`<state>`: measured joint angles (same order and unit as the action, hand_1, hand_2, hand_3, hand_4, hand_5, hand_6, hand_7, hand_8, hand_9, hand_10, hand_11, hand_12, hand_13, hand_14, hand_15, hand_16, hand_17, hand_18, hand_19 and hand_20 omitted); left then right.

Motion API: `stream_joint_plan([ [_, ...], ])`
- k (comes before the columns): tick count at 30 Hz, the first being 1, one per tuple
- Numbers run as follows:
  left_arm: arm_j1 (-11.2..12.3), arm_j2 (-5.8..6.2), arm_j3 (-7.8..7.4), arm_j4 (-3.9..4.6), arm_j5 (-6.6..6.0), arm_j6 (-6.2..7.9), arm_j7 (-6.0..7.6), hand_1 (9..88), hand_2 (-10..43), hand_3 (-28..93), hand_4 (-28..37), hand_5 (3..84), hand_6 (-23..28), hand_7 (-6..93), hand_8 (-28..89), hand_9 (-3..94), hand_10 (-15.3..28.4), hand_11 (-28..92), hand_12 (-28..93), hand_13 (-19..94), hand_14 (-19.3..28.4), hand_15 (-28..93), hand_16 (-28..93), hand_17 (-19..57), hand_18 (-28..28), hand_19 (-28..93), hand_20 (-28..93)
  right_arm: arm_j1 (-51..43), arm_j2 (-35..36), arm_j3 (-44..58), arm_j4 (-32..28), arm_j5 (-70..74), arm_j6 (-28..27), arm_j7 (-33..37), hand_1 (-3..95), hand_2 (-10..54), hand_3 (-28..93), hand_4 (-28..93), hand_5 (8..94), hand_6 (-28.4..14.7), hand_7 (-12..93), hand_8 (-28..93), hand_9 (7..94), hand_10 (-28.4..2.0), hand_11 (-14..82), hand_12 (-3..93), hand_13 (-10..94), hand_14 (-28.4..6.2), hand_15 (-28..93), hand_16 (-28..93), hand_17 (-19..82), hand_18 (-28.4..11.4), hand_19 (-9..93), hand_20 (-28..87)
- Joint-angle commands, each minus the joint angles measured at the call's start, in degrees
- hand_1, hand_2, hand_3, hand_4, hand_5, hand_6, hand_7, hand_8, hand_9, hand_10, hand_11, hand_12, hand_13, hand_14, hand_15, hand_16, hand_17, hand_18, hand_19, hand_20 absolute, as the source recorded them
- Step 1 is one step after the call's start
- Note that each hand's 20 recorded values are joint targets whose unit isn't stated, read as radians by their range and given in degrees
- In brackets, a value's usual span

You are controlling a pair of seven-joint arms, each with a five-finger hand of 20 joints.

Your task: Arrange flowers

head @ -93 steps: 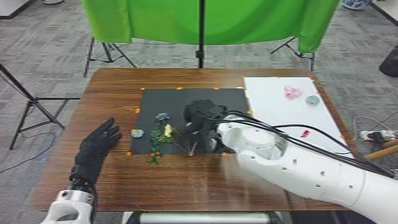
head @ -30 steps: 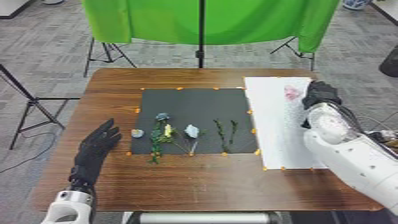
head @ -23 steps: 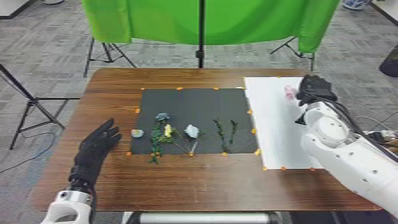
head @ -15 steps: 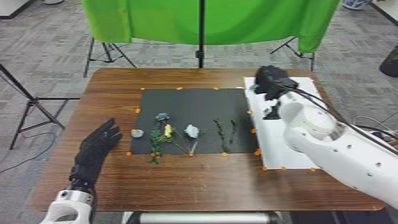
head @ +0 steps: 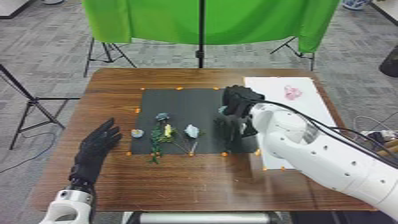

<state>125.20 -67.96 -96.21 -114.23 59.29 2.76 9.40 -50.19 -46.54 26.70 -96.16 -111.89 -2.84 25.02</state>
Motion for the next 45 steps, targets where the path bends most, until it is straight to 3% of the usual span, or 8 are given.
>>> stream_joint_plan([
  [1, 0.4, -0.08, 0.26, 0.72, 0.23, -0.88, -0.68, 28.6, -4.4, 63, -20.3, 33.9, 3.5, 5.8, -5, 35.3, 10.9, 9, 13, 27, 15.5, 14, 4, 1.8, 14.2, 4, 18, -0.1, 0.4, -0.2, 0.3, -3.2, -0.4, -1.2, 56.7, -9.5, 51, -14, 72.4, -1.3, 17, 9, 86.5, -9.9, 15.3, 35.6, 91, -2.2, 55, 35, 67, -8.6, 93, 50],
  [11, 0.6, -0.27, 0.35, 0.75, 0.35, -0.96, -0.54, 28.7, -4.6, 63, -20.1, 33.5, 3.3, 5.7, -4, 35.1, 10.8, 9, 13, 27, 15.4, 14, 4, 1.8, 14.2, 4, 18, -0.9, 2.2, 0.8, -0.3, -5.9, -2.6, -2.3, 50.0, -9.5, 59, -19, 64.9, 0.4, 18, -9, 80.6, -10.3, 19.4, 33.2, 90, -2.5, 56, 35, 66, -8.9, 93, 50],
  [24, 0.7, -0.37, 0.06, 0.58, 0.45, -1.22, -0.77, 29.2, -4.9, 63, -19.8, 33.1, 3.0, 5.8, -4, 34.9, 10.8, 9, 13, 27, 15.4, 13, 4, 1.7, 14.2, 4, 18, -1.4, 3.2, 3.4, -2.5, -2.8, -8.6, -2.6, 42.7, -9.5, 63, -21, 56.9, -0.8, 14, -8, 74.0, -12.9, 23.8, 24.6, 88, -3.2, 56, 35, 64, -9.3, 93, 49],
  [28, 0.5, -0.40, 0.08, 0.66, 0.42, -1.18, -0.88, 29.2, -4.9, 63, -19.7, 33.1, 3.0, 5.8, -4, 34.9, 10.8, 9, 13, 27, 15.4, 13, 5, 1.7, 14.3, 4, 18, -2.2, 3.1, 8.0, -3.1, 4.9, -8.2, -2.0, 39.2, -9.5, 63, -21, 57.2, -0.9, 13, -8, 73.8, -13.3, 23.6, 24.2, 88, -3.6, 56, 34, 63, -10.0, 93, 48],
  [32, 0.7, -0.47, 0.01, 0.56, 0.41, -1.06, -0.77, 29.2, -4.9, 62, -19.7, 33.1, 3.1, 5.9, -4, 34.9, 10.8, 9, 13, 27, 15.4, 13, 5, 1.7, 14.2, 4, 18, -3.2, 3.7, 12.3, -3.3, 7.5, -4.0, -1.6, 35.5, -9.5, 62, -18, 59.6, -0.9, 14, -8, 74.9, -14.3, 23.1, 24.0, 88, -4.4, 55, 34, 62, -11.3, 93, 49],
  [38, 0.9, -0.45, -0.10, 0.47, 0.32, -0.94, -0.79, 29.2, -5.0, 63, -19.8, 33.2, 3.1, 5.9, -4, 34.9, 10.8, 9, 13, 27, 15.4, 13, 5, 1.7, 14.2, 4, 18, -2.4, 3.3, 14.4, 3.0, 0.9, 9.7, 4.5, 32.8, -9.5, 63, -16, 61.0, -1.3, 14, -8, 73.2, -15.2, 20.4, 23.0, 87, -5.7, 55, 34, 61, -12.8, 93, 50],
  [42, 1.0, -0.44, -0.08, 0.42, 0.28, -0.81, -0.80, 29.1, -5.0, 63, -19.8, 33.2, 3.1, 6.0, -5, 34.8, 10.8, 9, 13, 27, 15.4, 13, 5, 1.7, 14.2, 4, 18, -1.0, 2.7, 13.8, 9.1, -4.6, 9.3, 9.8, 32.2, -9.5, 64, -14, 55.7, -2.7, 11, -7, 64.7, -17.0, 14.2, 21.1, 84, -6.4, 56, 34, 59, -13.8, 93, 50],
  [45, 0.8, -0.38, 0.05, 0.49, 0.35, -0.85, -0.92, 29.1, -5.0, 63, -19.8, 33.2, 3.1, 6.0, -5, 34.9, 10.8, 9, 13, 27, 15.5, 13, 5, 1.7, 14.2, 4, 18, 0.0, 1.9, 13.8, 12.1, -5.9, 1.4, 12.5, 31.7, -9.5, 64, -14, 46.8, -1.5, 9, -6, 56.1, -18.4, 10.4, 20.9, 81, -8.7, 60, 32, 58, -14.8, 93, 50],
])
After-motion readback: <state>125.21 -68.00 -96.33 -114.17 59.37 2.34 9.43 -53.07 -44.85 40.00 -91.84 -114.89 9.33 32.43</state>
